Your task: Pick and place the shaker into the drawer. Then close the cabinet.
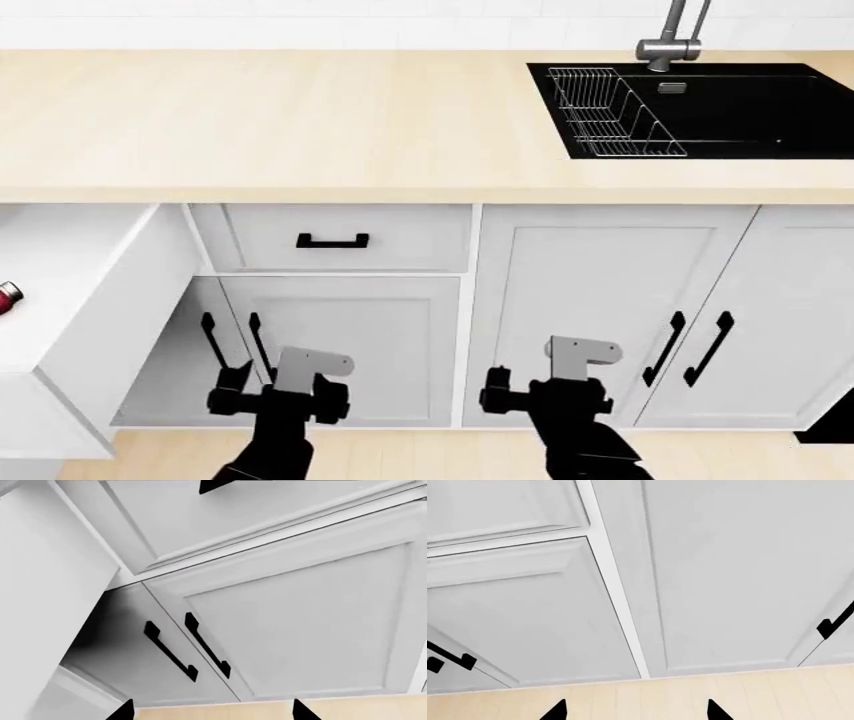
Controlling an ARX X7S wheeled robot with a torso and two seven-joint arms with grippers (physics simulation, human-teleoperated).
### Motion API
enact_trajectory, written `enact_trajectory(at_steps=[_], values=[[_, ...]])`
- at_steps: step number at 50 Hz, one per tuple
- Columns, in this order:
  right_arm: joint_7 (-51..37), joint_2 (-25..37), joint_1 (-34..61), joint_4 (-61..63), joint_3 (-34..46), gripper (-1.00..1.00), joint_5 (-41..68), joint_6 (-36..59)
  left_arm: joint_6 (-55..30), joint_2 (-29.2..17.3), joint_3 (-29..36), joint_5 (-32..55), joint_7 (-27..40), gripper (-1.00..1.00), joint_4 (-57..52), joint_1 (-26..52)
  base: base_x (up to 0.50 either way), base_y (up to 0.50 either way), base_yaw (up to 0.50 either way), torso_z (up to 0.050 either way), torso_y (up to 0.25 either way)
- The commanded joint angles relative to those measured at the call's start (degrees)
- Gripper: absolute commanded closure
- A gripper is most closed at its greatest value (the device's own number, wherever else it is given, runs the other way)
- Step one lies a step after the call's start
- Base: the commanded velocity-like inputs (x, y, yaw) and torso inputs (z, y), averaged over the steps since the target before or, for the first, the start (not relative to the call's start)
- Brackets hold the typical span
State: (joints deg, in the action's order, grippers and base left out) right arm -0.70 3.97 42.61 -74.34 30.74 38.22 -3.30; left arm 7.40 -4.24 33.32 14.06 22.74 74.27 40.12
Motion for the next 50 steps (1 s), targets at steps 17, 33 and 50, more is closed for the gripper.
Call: enact_trajectory(at_steps=[17,33,50], values=[[4.5,-2.1,-0.2,-0.6,-21.7,-1.0,-22.2,3.9,-3.4,1.4,-6.3,-9.7,-5.2,-1.0,0.7,-0.5,0.0,0.0,0.0,0.0,0.0],[7.5,-2.6,-0.3,-0.6,-29.9,-1.0,-28.4,5.9,-3.0,1.5,-8.9,-11.0,-6.1,-1.0,0.7,-0.6,0.0,-0.45,0.0,0.0,0.0],[8.6,-2.9,-0.2,-0.6,-34.1,-1.0,-32.4,6.4,-3.6,1.7,-10.3,-12.3,-6.5,-1.0,0.7,-0.5,0.0,-0.5,0.0,0.0,0.0]])
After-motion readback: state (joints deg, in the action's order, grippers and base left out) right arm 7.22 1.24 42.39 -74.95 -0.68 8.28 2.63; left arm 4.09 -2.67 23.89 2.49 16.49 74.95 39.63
